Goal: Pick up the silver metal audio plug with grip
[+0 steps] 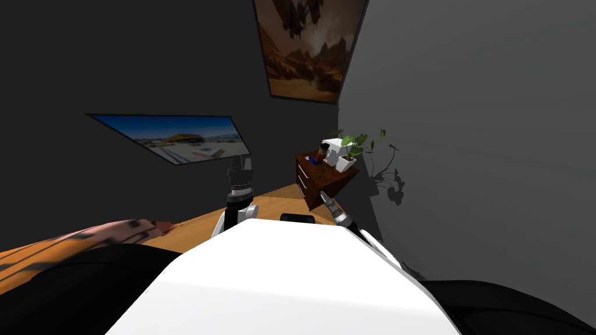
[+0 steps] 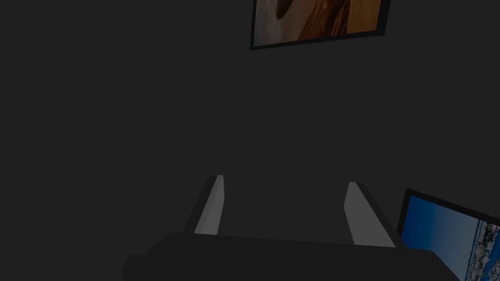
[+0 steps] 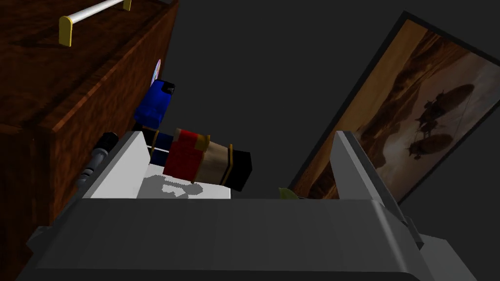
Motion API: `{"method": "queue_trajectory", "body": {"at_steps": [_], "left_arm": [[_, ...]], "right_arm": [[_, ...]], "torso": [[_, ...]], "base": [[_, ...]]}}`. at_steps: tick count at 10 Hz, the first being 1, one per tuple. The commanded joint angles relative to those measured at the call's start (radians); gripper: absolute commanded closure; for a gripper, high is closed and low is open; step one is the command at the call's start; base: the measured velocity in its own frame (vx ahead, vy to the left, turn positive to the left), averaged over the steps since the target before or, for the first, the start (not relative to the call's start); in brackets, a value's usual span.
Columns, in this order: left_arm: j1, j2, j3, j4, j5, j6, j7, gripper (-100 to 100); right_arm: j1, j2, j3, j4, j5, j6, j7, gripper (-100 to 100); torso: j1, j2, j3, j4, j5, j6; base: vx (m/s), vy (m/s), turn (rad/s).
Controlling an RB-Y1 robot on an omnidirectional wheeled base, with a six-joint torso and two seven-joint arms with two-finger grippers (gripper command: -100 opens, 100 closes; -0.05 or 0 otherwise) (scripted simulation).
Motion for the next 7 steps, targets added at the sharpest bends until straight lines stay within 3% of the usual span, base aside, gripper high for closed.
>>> {"method": "queue_trajectory", "body": {"at_steps": [1,2,3,4,7], "left_arm": [[0.0,0.0,0.0,0.0,0.0,0.0,0.0,0],[0.0,0.0,0.0,0.0,0.0,0.0,0.0,0],[0.0,0.0,0.0,0.0,0.0,0.0,0.0,0],[0.0,0.0,0.0,0.0,0.0,0.0,0.0,0],[0.0,0.0,0.0,0.0,0.0,0.0,0.0,0]], "right_arm": [[0.012,-0.05,0.039,0.045,0.006,0.005,0.013,-100],[0.012,-0.083,0.039,0.045,0.006,0.005,0.013,-100],[0.024,-0.115,0.068,0.086,0.011,0.005,0.02,-100],[0.024,-0.148,0.068,0.086,0.011,0.005,0.02,-100],[0.048,-0.251,0.126,0.169,0.021,0.005,0.034,-100]], "torso": [[0.0,0.0,0.0,0.0,0.0,0.0],[0.0,-0.001,0.0,0.0,0.0,0.0],[0.0,0.0,0.0,0.0,0.0,0.0],[0.001,-0.001,-0.001,0.0,0.0,0.0],[0.001,-0.001,-0.001,0.0,0.0,0.0]], "base": [[0.034,0.036,0.153],[0.031,0.032,0.065],[0.038,0.049,0.108],[0.035,0.042,0.063],[0.045,0.049,0.111]]}}
